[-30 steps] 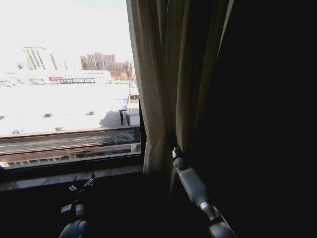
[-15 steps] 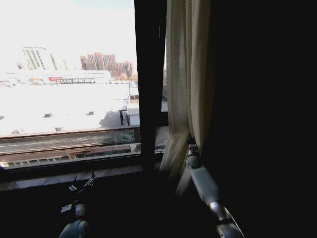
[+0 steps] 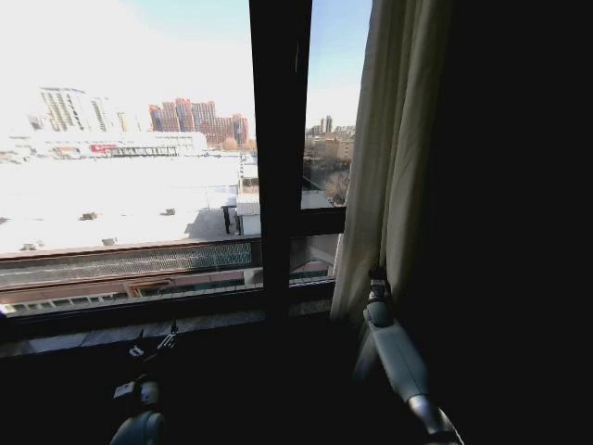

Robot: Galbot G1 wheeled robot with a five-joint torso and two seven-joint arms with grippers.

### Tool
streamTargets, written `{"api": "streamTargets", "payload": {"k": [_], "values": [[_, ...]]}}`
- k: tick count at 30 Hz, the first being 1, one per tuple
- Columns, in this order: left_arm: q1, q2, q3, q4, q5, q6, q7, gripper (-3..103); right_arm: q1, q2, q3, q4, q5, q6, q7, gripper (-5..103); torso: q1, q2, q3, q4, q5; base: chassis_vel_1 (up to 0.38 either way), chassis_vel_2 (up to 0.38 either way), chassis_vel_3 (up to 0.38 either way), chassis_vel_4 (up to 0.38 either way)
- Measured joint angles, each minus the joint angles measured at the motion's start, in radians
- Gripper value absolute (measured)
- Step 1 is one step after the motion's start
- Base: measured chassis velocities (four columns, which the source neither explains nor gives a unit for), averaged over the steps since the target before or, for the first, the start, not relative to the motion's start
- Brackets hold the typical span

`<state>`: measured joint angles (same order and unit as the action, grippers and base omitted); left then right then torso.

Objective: Open the curtains by pulling them apart, changing their state from closed to fully open.

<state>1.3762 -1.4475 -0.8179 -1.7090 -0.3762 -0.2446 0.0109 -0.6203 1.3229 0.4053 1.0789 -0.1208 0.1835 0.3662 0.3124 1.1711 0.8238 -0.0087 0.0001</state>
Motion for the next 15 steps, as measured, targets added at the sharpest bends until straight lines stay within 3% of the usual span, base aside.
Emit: {"api": "streamTargets", "payload": {"k": [3,4,7,10,13,15], "values": [[0.0,0.0,0.0,0.0,0.0,0.0,0.0,100,-0.023,0.001,-0.012,0.045,0.007,0.006,-0.021,10,0.0,0.0,0.0,0.0,0.0,0.0,0.0,0.0,0.0],[0.0,0.0,0.0,0.0,0.0,0.0,0.0,100,-0.043,-0.002,-0.024,0.084,0.018,0.008,-0.036,21,0.0,0.0,0.0,0.0,-0.0001,0.0,0.0,0.0,0.0],[0.0,0.0,0.0,0.0,0.0,0.0,0.0,100,-0.076,-0.011,-0.042,0.149,0.034,0.008,-0.051,27,0.0,0.0,0.0,-0.0001,-0.0001,0.0,0.0,0.0,0.0],[0.0,0.0,0.0,0.0,0.0,0.0,0.0,100,-0.14,-0.029,-0.065,0.253,0.045,0.008,-0.066,43,0.0,0.0,0.0,0.0,-0.0002,0.0,0.0,0.0,0.0],[0.0,0.0,0.0,0.0,0.0,0.0,0.0,100,-0.183,-0.04,-0.077,0.311,0.05,0.008,-0.075,48,0.0,0.0,0.0,-0.0002,-0.0002,0.0,0.0,0.0,0.0],[0.0,0.0,0.0,0.0,0.0,0.0,0.0,100,-0.24,-0.055,-0.089,0.383,0.057,0.009,-0.088,59,0.0,0.0,0.0,-0.0001,-0.0001,0.0,0.0,0.0,0.0]]}}
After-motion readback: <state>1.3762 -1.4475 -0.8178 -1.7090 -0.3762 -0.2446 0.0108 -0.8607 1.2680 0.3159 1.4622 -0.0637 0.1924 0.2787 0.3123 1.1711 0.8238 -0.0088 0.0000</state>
